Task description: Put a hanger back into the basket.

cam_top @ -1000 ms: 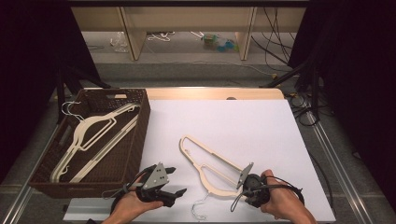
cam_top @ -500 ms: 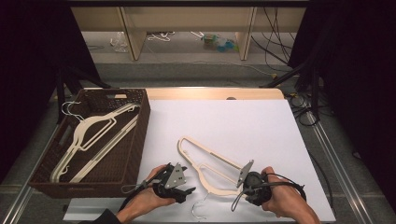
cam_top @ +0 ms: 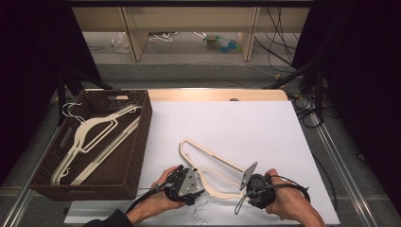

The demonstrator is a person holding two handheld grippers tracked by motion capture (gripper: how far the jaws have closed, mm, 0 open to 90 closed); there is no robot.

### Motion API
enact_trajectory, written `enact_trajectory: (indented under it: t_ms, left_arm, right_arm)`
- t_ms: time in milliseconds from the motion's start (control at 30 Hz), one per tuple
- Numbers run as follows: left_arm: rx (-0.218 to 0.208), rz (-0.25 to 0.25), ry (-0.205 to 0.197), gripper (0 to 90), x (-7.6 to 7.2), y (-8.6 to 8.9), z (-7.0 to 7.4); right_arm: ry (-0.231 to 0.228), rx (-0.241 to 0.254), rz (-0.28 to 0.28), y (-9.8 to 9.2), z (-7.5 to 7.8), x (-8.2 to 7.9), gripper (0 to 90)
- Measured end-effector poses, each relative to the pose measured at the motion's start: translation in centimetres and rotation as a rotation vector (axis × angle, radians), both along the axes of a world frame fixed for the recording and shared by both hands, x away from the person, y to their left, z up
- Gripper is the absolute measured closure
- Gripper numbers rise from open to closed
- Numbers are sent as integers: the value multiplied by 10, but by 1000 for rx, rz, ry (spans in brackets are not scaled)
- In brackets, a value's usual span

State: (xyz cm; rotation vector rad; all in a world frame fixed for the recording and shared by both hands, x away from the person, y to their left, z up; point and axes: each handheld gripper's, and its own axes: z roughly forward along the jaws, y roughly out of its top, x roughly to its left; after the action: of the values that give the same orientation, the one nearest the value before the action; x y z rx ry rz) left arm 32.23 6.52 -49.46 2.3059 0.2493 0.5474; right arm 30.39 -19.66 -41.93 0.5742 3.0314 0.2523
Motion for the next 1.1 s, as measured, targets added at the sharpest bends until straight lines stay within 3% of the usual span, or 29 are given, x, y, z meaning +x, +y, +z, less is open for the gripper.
enact_trajectory:
  t_ms: [300, 533, 633, 867, 933, 1067, 1100]
  left_arm:
    - [2, -64, -44, 290, -1, -12, 2]
    - [12, -180, -97, 412, -2, -14, 6]
    - [0, -208, -112, 462, -1, -13, 11]
    - [7, -303, -149, 504, -3, -17, 16]
    - [-14, -332, -153, 521, -5, -20, 16]
    - [35, -378, -173, 625, -6, -23, 21]
    - [28, -384, -175, 635, -6, -23, 21]
  right_arm:
    - [4, 13, 8, 0, 0, 0, 799]
    - [9, 32, 22, -5, 0, 2, 798]
    - [11, 34, 12, -8, 1, 3, 799]
    - [18, 41, 16, -12, 0, 4, 800]
    - [24, 53, 19, -12, 0, 4, 800]
    - [28, 54, 16, -14, 0, 5, 801]
    - [25, 54, 18, -14, 0, 5, 801]
